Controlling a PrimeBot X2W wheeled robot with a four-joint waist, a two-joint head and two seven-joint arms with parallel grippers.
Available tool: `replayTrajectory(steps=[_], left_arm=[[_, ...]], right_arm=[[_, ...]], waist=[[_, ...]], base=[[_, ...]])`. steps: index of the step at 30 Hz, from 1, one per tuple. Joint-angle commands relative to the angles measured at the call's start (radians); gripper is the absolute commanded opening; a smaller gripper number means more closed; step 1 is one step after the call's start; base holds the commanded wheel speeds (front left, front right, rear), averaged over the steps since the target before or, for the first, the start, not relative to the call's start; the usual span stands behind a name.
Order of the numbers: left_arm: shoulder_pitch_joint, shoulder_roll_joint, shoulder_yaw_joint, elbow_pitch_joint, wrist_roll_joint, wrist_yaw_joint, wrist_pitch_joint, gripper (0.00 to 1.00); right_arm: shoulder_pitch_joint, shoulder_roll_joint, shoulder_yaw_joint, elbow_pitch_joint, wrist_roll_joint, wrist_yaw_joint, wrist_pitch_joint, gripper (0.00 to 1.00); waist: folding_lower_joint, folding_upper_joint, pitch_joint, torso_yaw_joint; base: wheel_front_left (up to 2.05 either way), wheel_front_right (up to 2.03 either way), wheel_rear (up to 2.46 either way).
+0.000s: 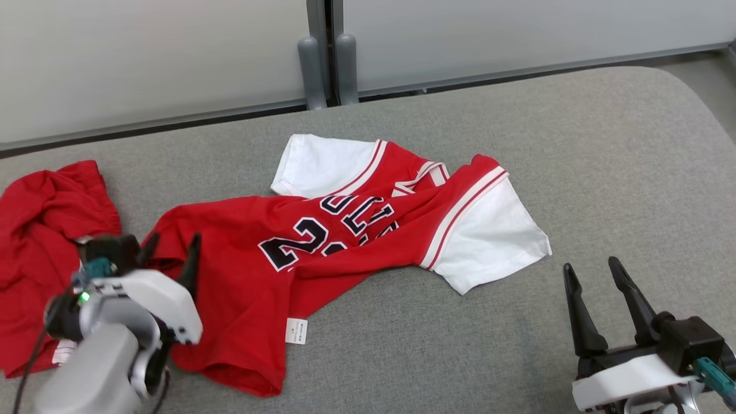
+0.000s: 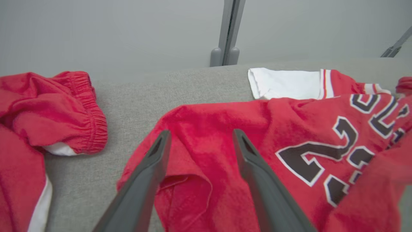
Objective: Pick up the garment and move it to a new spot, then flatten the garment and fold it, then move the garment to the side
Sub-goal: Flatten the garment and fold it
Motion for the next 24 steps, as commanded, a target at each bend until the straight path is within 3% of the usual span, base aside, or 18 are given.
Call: replayTrajectory(steps=[1, 7, 15, 19, 24], left_arm=[[0.022, -0.001, 0.004, -0.016, -0.009, 0.000, -0.013, 1.00], [0.206, -0.020, -0.017, -0.233, -0.010, 0.052, -0.055, 1.00], [0.384, 0.004, -0.138, -0.529, 0.010, 0.116, 0.066, 1.00], [0.406, 0.016, -0.173, -0.567, 0.009, 0.128, 0.121, 1.00], [0.379, 0.001, -0.177, -0.513, 0.008, 0.124, 0.124, 1.00]], right_arm=[[0.009, -0.005, -0.007, -0.001, 0.006, 0.000, -0.005, 1.00], [0.052, -0.005, -0.032, 0.002, -0.003, 0.000, -0.005, 1.00], [0.067, -0.005, -0.024, 0.000, -0.018, 0.000, -0.005, 1.00], [0.063, -0.006, -0.014, 0.001, -0.019, 0.000, -0.005, 1.00], [0.061, -0.006, -0.005, 0.001, -0.011, 0.000, -0.005, 1.00]], waist=[[0.0000, 0.0000, -0.016, 0.007], [0.0000, 0.0000, -0.083, 0.045], [0.0000, 0.0000, -0.132, 0.080], [0.0000, 0.0000, -0.131, 0.082], [0.0000, 0.0000, -0.116, 0.073]], base=[[0.00, 0.00, 0.00], [0.00, 0.00, 0.00], [0.00, 0.00, 0.00], [0.00, 0.00, 0.00], [0.00, 0.00, 0.00]])
